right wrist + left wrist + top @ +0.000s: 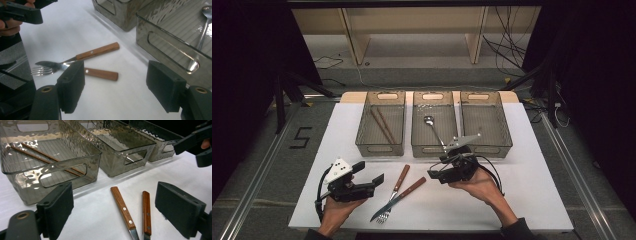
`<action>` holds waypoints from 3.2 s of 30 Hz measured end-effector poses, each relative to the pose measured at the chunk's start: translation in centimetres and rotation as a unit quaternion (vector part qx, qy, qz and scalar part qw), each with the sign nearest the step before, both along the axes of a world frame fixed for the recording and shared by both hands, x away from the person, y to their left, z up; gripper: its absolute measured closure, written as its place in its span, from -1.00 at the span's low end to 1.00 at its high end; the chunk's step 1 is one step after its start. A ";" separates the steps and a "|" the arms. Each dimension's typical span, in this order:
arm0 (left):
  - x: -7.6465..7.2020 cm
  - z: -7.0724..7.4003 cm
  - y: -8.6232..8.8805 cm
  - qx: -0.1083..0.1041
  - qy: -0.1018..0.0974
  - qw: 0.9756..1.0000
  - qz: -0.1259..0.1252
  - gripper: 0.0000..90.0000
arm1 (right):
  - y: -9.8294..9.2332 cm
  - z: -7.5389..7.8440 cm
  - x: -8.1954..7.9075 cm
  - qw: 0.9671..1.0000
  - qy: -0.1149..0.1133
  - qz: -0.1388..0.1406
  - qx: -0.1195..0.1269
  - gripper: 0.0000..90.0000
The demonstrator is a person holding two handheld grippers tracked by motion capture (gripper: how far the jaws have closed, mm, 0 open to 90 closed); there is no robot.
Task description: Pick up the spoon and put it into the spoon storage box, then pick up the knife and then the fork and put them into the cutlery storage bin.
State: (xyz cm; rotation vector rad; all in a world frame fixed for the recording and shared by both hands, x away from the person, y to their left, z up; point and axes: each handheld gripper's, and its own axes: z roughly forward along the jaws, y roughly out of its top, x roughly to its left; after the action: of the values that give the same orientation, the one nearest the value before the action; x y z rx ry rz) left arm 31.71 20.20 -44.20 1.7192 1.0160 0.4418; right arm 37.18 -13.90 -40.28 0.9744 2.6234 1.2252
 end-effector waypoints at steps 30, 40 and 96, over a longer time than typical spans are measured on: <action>0.7 0.7 -1.8 0.017 0.028 0.998 -0.052 -0.67 | -8.3 -1.6 -4.5 0.993 -0.031 -0.094 0.065 -0.30; 1.0 0.6 -2.1 0.018 0.042 0.997 -0.061 -0.67 | -10.2 -2.4 -6.3 0.988 -0.046 -0.119 0.087 -0.33; 3.9 -0.6 -11.8 0.306 0.213 0.909 -0.185 -0.02 | -9.9 -3.2 -7.7 0.989 -0.052 -0.115 0.081 -0.45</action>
State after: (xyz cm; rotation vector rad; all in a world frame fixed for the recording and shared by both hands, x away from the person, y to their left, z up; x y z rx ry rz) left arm 35.58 8.44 -44.77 2.6008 0.8604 0.1367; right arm 29.46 -23.76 -43.51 1.1673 2.2849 1.4054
